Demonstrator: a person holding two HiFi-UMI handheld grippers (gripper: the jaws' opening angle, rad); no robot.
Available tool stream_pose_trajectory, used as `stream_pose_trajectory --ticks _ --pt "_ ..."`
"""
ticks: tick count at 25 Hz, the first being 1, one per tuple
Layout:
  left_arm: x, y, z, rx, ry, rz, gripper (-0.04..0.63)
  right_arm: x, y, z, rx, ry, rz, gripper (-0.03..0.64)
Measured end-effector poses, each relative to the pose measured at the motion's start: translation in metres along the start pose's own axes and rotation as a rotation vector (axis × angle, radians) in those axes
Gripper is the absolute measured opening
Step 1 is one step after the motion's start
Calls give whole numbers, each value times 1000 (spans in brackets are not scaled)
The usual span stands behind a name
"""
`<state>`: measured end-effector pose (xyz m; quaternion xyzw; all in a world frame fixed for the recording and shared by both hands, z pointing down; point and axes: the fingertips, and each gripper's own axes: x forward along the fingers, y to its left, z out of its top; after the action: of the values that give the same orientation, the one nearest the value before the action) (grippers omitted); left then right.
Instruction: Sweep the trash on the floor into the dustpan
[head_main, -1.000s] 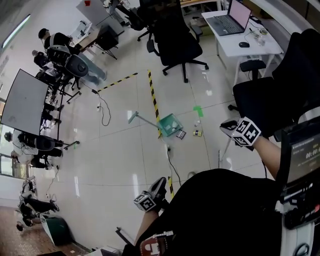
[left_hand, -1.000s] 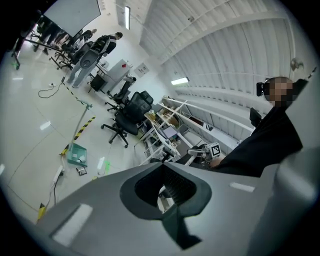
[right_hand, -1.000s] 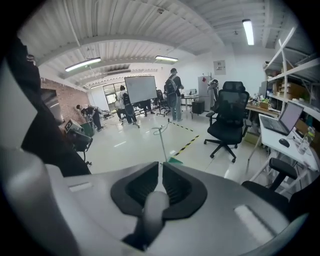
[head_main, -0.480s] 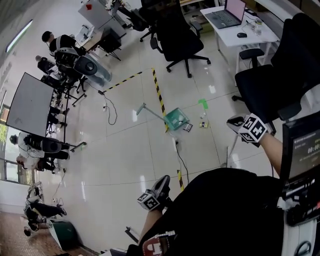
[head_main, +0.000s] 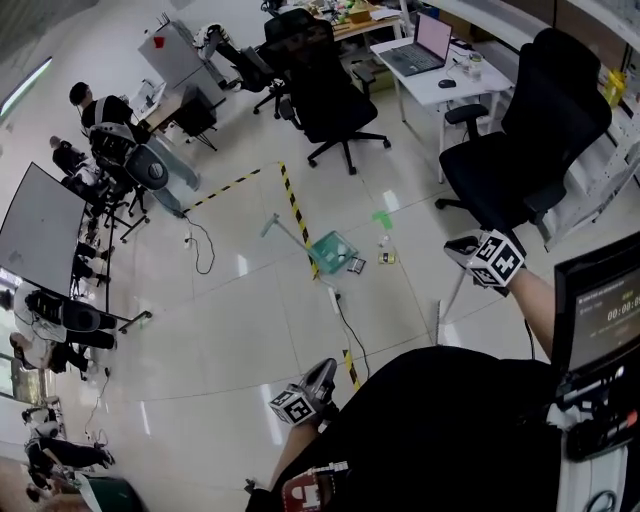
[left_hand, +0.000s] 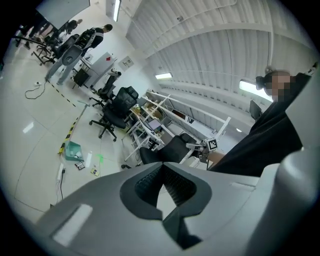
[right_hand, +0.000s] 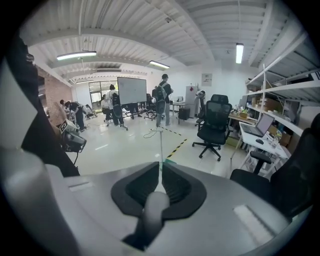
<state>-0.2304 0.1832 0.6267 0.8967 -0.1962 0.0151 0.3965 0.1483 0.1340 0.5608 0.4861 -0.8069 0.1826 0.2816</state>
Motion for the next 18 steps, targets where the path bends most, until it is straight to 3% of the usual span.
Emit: stream_pose_trajectory --ticks 8,18 --pt "29 -45 -5 25 -102 -23 -2 -23 30 -22 -76 8 99 18" --pt "47 -75 -23 32 -78 -17 0 -39 25 -46 -78 27 136 18"
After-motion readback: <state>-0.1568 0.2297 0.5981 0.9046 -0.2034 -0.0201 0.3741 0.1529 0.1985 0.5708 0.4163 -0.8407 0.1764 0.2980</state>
